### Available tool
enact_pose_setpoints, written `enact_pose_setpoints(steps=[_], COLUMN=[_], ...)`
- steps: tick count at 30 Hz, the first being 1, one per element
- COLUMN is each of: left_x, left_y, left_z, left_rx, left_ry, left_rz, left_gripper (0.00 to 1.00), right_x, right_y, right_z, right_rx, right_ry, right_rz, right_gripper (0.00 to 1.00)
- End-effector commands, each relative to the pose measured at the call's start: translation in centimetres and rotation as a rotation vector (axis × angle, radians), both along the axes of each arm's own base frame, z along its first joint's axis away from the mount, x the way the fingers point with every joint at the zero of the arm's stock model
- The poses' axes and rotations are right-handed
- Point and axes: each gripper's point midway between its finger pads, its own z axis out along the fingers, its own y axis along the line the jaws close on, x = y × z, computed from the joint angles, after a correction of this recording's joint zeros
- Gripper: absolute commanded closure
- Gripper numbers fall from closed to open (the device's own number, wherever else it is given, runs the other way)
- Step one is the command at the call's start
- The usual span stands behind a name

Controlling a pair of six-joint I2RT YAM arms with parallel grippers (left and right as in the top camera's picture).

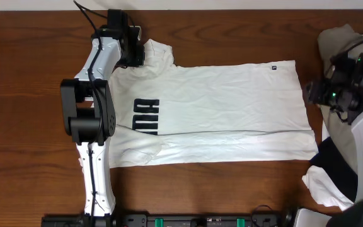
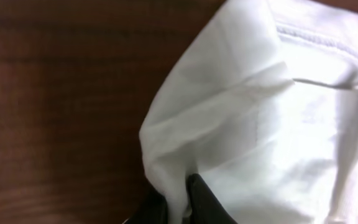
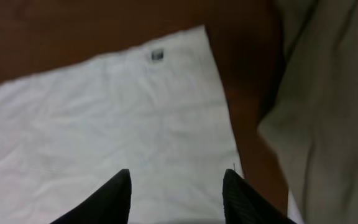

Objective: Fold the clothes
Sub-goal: 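Move the right gripper to the shirt's upper-right shoulder and grasp it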

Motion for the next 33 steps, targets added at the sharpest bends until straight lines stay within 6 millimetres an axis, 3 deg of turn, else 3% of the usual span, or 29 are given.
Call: enact_pose_setpoints(steps=[1,9,15,22,33], left_x=[0.1,-1.2,-1.3,-1.3,-1.3], left_y=[0.2,0.1,-0.1,-0.1,-0.3], left_z=[2.0,1.5,1.5,1.5,1.5], left_rx=[0.002,-0.020,-0.039,-0.039,-0.039], left_ry=[-0.016,0.049,0.062,0.061,0.062], left_rz=[0.020,0.073,0.096,0.096,0.094], left_gripper=[0.87,0.88,0.87,0.87,0.87], right_x=[2.0,9.0,12.4,13.6,14.5], right_y=[-0.3,0.4,1.4,1.0,0.2], right_z=[-2.0,-8.9,-13.1,-16.2,-18.0], right_rx=[-0.007,-0.007,0.008,-0.001,-0.036], right_ry=[0.004,-0.063,-0.128,-0.141,-0.165], right_rz=[0.008,0.071,0.109,0.091,0.067], right_gripper=[0.54,0.34,0.31,0.30,0.29])
